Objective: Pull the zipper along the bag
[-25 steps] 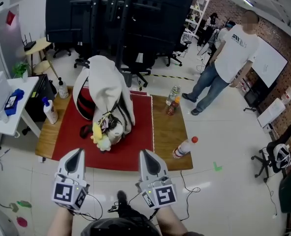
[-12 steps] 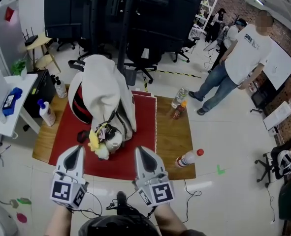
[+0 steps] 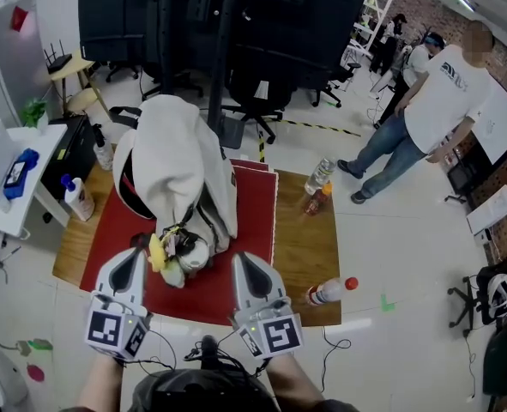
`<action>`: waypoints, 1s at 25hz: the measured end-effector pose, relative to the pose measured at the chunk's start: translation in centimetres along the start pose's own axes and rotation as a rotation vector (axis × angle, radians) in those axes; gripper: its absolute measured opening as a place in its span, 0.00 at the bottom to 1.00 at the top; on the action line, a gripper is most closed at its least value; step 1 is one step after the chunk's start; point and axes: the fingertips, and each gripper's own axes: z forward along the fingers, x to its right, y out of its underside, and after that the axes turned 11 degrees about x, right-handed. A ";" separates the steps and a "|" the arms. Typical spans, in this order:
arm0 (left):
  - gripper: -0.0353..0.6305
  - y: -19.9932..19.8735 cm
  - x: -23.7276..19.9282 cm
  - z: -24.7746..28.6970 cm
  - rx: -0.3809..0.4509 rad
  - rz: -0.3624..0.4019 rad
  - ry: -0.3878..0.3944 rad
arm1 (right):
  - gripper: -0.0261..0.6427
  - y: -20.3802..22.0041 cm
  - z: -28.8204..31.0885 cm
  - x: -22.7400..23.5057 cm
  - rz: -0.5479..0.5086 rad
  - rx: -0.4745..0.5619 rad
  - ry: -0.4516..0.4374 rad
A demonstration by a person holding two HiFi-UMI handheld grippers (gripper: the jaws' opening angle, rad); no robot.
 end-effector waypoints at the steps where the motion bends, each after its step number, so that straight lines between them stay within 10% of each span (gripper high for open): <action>1: 0.10 0.1 -0.1 0.4 0.000 0.001 -0.004 | 0.05 0.2 0.3 0.4 0.004 -0.001 -0.003; 25: 0.10 1.1 -4.8 5.5 0.010 0.011 0.094 | 0.05 4.1 5.6 -0.5 0.005 -0.046 0.022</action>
